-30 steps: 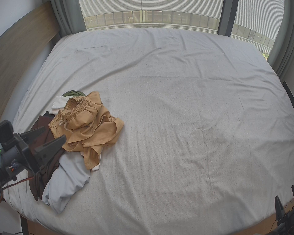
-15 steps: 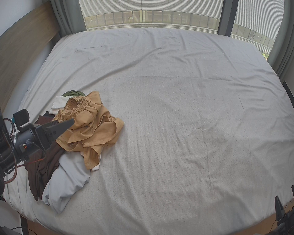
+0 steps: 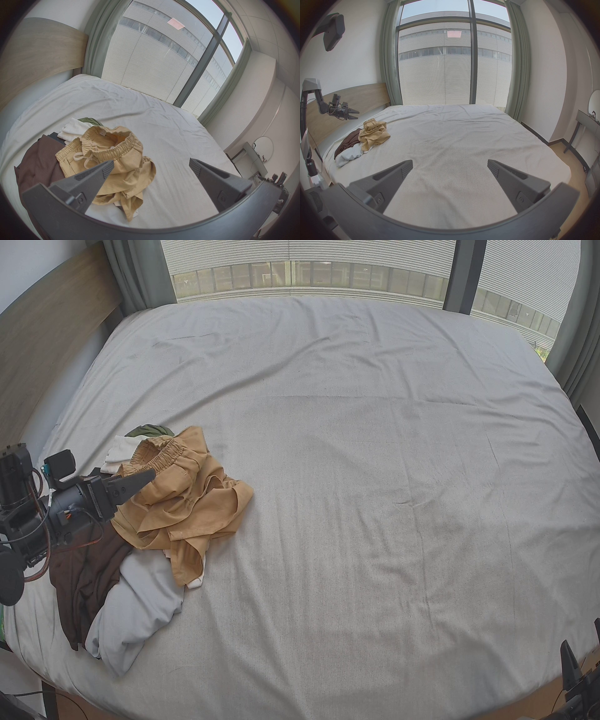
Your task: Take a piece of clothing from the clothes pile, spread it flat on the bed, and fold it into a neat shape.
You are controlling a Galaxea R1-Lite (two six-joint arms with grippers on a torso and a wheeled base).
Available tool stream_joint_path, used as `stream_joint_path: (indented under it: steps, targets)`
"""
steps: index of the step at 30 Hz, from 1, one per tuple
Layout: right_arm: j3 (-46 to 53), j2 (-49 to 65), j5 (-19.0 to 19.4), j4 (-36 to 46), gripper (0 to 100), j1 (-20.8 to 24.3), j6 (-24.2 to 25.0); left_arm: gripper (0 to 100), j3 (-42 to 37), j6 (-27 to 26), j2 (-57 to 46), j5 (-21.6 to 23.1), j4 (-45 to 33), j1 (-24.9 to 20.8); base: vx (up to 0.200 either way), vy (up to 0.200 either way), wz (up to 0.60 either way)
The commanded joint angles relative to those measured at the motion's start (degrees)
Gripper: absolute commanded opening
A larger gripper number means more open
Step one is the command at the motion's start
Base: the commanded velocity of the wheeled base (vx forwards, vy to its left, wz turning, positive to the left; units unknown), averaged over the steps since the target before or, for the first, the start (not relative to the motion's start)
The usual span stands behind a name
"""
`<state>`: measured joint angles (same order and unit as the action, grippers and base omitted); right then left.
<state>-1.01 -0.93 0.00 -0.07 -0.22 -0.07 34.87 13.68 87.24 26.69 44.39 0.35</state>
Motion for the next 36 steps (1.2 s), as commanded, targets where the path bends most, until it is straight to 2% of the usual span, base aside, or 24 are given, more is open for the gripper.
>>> stream_joint_path:
  steps: [1, 20, 29, 36]
  targets:
    - [1.0, 0.9, 0.0, 0.0, 100, 0.0, 0.0, 100, 2.6, -1.1, 5.0, -0.1, 0.2, 1.1, 0.0, 0.0, 0.0]
    - [1.0, 0.9, 0.0, 0.0, 100, 0.0, 0.0, 100, 12.3, -0.8, 18.1, -0.5, 7.5, 1.1, 0.0, 0.0, 0.0]
    - [1.0, 0.9, 0.0, 0.0, 100, 0.0, 0.0, 100, 12.2, -0.6, 19.3, -0.5, 7.4, -0.7, 0.0, 0.0, 0.0]
    - [1.0, 0.9, 0.0, 0.0, 100, 0.0, 0.0, 100, 6.8, -0.7, 16.3, -0.2, 6.7, -1.8, 0.0, 0.0, 0.0]
